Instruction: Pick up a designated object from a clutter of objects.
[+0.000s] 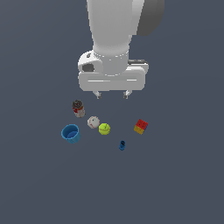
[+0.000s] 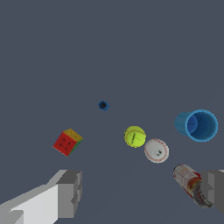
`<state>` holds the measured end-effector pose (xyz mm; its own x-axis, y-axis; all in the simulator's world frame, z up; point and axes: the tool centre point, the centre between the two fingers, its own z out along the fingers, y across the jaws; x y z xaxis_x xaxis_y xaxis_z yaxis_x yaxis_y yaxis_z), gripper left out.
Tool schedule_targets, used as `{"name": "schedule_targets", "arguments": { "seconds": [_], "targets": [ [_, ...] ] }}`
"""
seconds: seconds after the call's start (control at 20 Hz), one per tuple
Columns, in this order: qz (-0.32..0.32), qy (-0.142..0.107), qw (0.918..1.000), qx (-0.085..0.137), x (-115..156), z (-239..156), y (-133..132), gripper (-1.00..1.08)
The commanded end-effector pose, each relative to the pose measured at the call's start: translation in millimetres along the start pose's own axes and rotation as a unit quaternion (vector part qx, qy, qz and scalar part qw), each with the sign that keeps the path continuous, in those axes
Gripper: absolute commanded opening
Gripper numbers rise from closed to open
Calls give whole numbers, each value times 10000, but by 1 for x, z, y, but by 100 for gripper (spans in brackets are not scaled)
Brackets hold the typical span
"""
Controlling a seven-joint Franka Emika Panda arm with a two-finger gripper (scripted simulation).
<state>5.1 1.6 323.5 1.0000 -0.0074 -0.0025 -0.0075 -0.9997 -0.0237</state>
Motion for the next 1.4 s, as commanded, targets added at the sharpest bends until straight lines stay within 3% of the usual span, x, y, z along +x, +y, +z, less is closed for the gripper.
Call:
{"name": "schedule_targets", "arguments": {
  "seconds": [0.0,0.8,1.35],
  "targets": [
    [0,0,10000,0,0,0,0,100],
    [-3,-79,9999,69,0,12,4,100],
    [53,-54,10000,20,3,71,16,100]
  ]
}}
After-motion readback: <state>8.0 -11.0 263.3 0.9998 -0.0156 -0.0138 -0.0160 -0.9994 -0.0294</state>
